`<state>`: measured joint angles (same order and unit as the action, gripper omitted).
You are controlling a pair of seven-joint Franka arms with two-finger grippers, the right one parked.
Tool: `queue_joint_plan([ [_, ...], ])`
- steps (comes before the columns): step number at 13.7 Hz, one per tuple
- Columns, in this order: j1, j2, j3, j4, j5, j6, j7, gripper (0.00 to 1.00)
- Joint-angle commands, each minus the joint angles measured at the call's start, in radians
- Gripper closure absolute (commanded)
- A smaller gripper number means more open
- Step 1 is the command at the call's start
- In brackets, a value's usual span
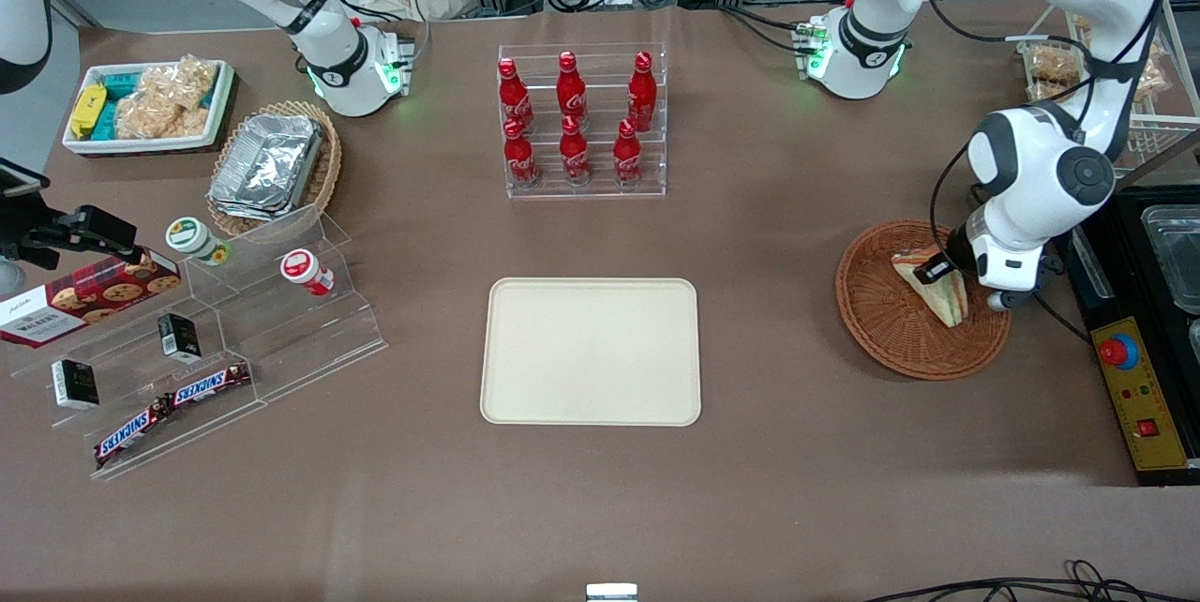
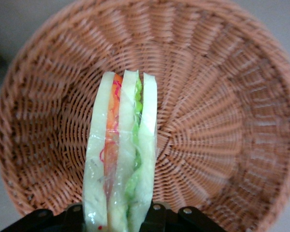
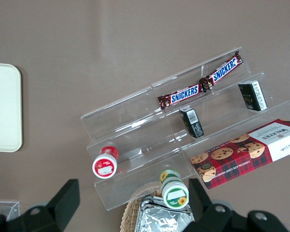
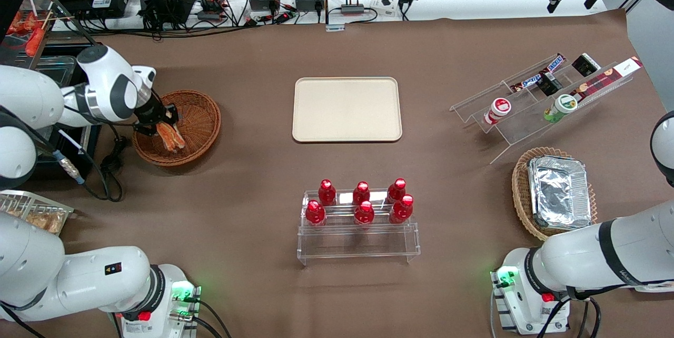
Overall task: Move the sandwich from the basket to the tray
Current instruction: 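Lift the sandwich out of the basket with the left gripper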
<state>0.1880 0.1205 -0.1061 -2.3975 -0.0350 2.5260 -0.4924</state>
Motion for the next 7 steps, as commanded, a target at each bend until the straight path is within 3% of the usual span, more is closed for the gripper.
queue_joint_plan([
  [1, -0.019, -0.197, -0.023, 0.006, 0.010, -0.177, 0.005, 1.00],
  [5, -0.148, -0.205, -0.136, 0.170, -0.005, -0.407, -0.003, 1.00],
  [7, -0.221, -0.181, -0.188, 0.210, -0.009, -0.405, 0.000, 1.00],
])
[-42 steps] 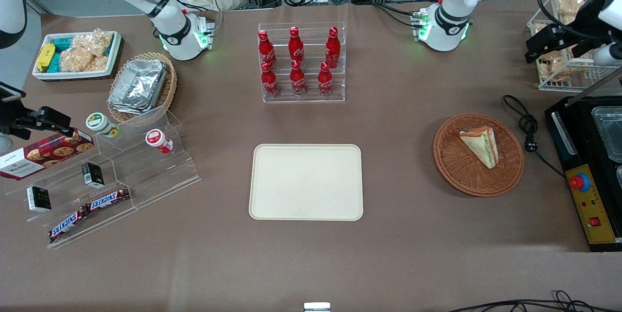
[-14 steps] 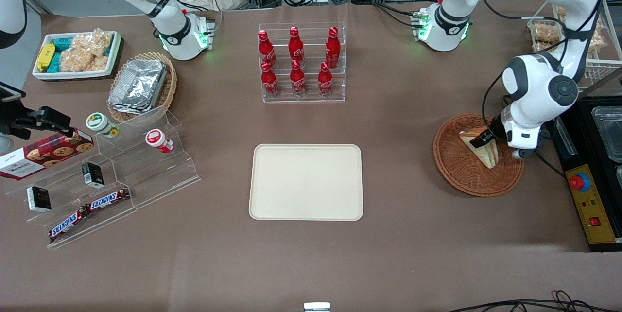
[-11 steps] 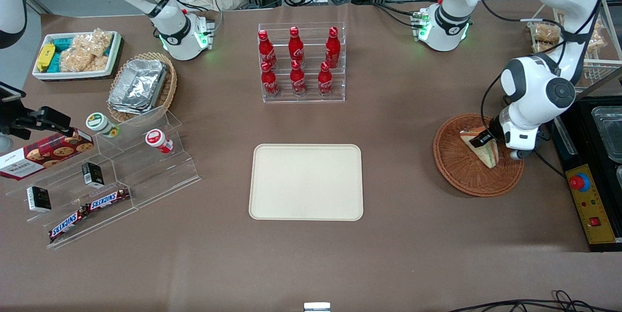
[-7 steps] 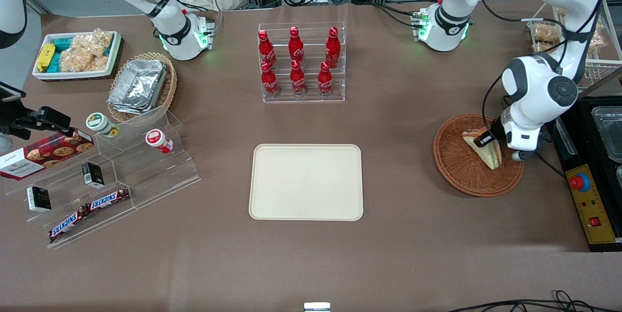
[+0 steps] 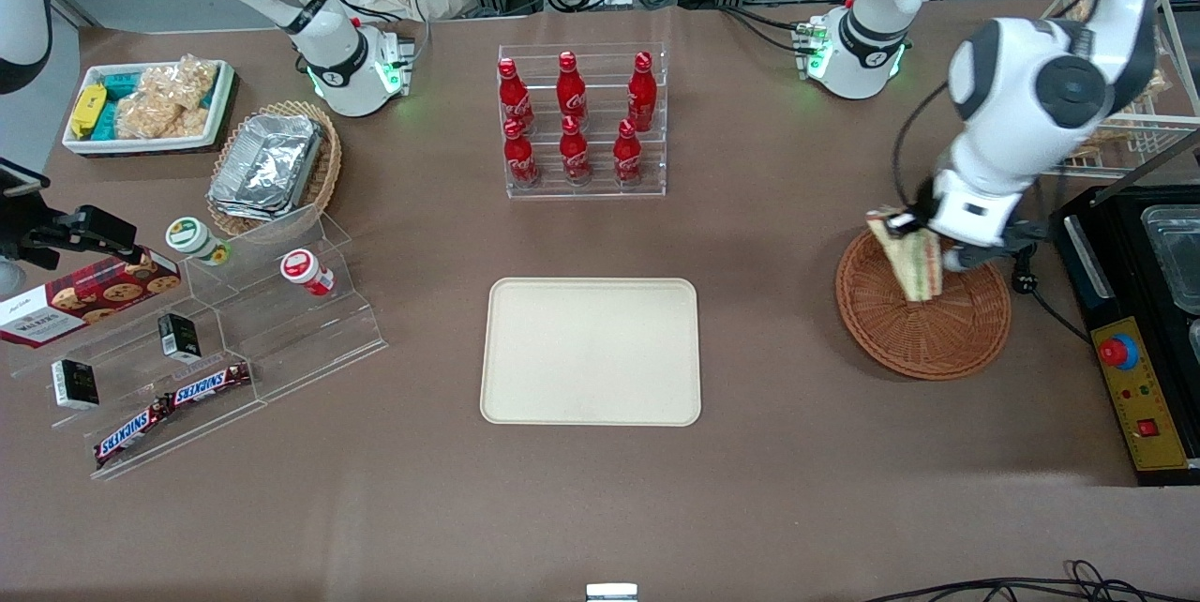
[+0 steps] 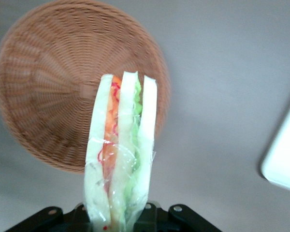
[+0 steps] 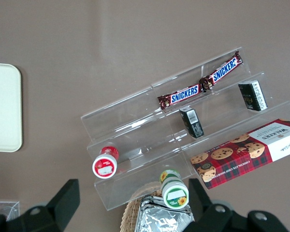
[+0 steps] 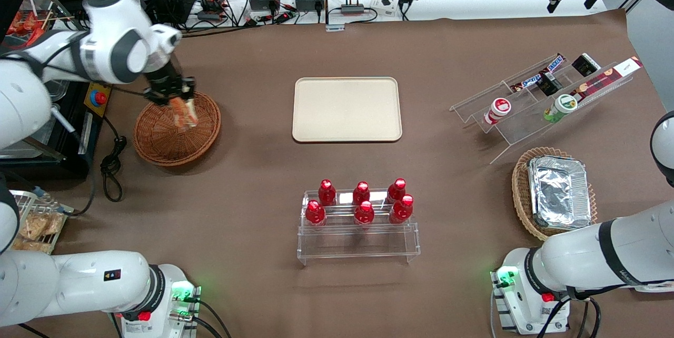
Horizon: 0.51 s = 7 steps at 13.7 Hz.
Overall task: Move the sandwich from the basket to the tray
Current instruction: 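Lift the sandwich out of the basket with the left gripper, then carry the sandwich over the cream tray and lower it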
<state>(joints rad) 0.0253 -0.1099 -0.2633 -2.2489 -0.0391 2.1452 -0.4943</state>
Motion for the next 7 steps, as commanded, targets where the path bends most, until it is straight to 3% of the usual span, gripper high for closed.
queue_joint_plan([
  [1, -0.103, 0.079, -0.052, 0.083, -0.004, -0.005, 0.002, 1.00],
  [5, -0.283, 0.263, -0.076, 0.150, 0.004, 0.186, -0.001, 1.00],
  [7, -0.314, 0.356, -0.076, 0.210, 0.016, 0.225, 0.008, 1.00],
])
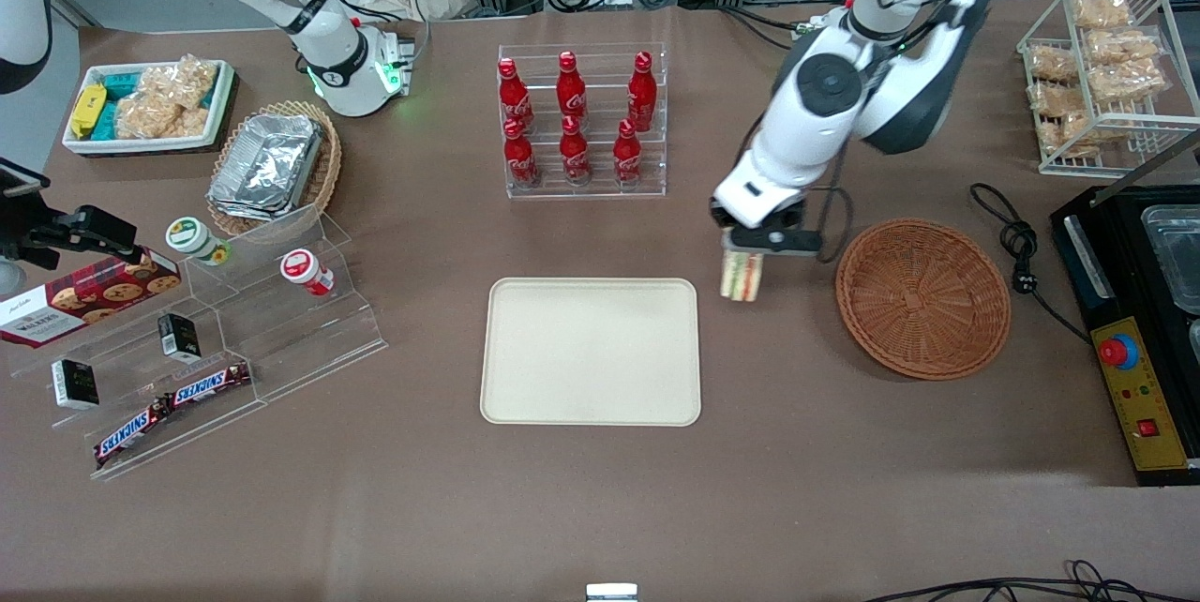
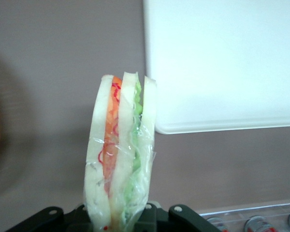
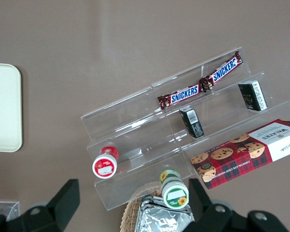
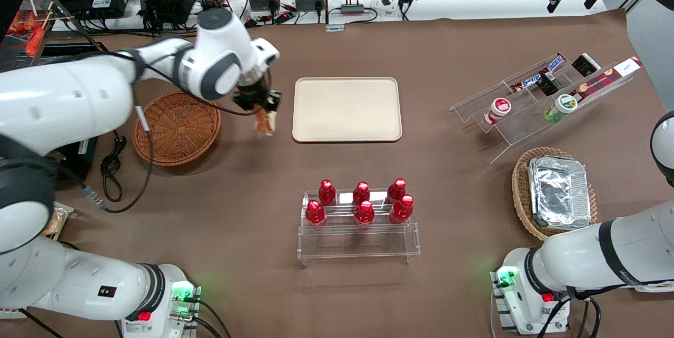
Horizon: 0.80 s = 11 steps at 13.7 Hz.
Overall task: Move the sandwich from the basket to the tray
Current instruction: 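Carry the sandwich over the cream tray and lower it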
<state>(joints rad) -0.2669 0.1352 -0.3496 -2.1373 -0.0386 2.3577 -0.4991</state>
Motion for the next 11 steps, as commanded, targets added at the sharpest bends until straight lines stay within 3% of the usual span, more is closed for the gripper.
queue_joint_plan([
  [1, -0.025, 0.176, 0.009, 0.155, 0.029, 0.014, 0.013, 1.00],
  [6, -0.055, 0.447, 0.017, 0.427, 0.081, 0.014, -0.007, 0.96],
  [11, -0.060, 0.552, 0.017, 0.482, 0.287, 0.057, -0.180, 0.41],
])
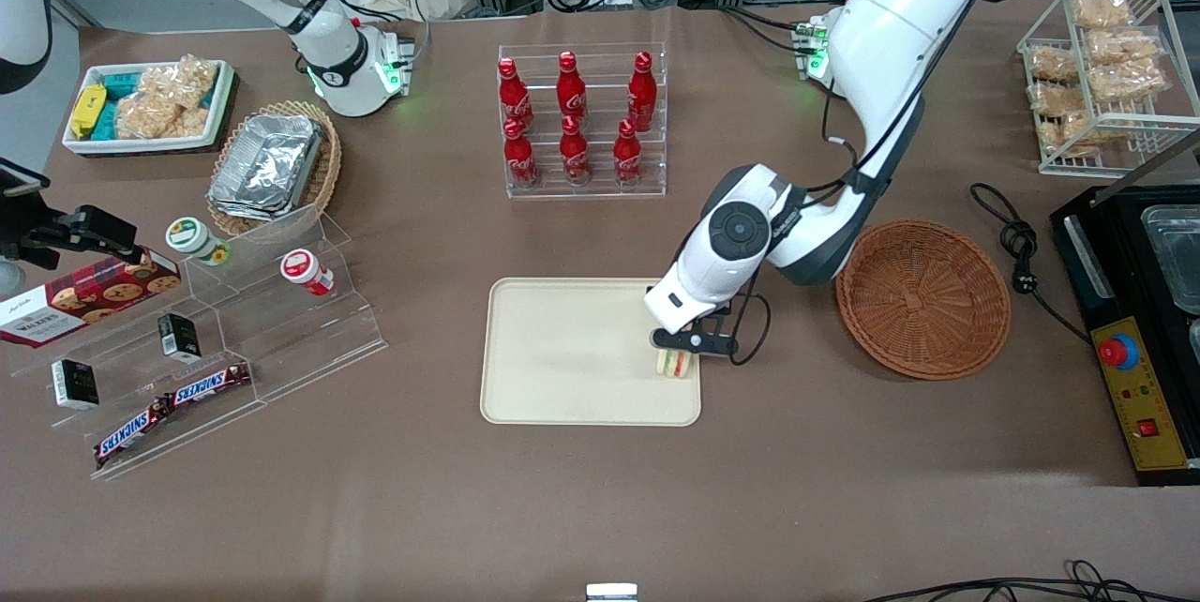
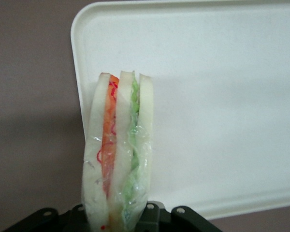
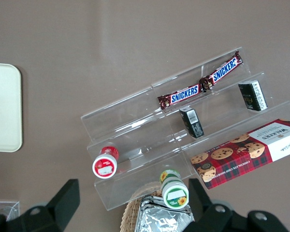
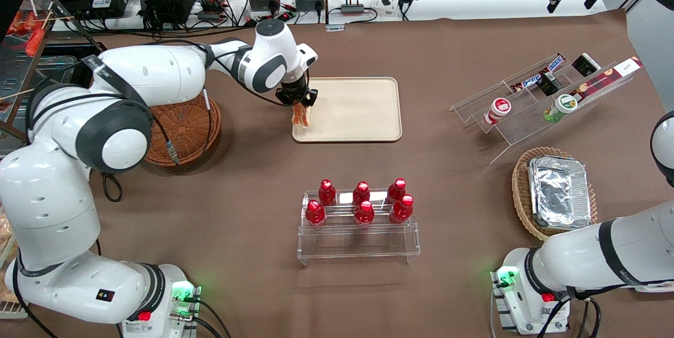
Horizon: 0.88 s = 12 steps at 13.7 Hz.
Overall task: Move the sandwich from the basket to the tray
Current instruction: 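Carry the sandwich over the cream tray and lower it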
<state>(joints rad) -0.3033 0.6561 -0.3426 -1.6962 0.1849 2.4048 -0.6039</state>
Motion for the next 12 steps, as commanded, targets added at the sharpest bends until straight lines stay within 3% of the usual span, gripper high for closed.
queue_joint_plan([
  [1, -0.023, 0.031, 0.010, 0.041, 0.073, 0.019, -0.109, 0.17],
  [2, -0.023, 0.025, 0.010, 0.041, 0.074, 0.019, -0.141, 0.01],
  [6, 0.013, -0.086, 0.008, 0.027, 0.048, -0.009, -0.187, 0.01],
  [12, 0.128, -0.395, 0.005, 0.046, -0.102, -0.467, -0.044, 0.01],
])
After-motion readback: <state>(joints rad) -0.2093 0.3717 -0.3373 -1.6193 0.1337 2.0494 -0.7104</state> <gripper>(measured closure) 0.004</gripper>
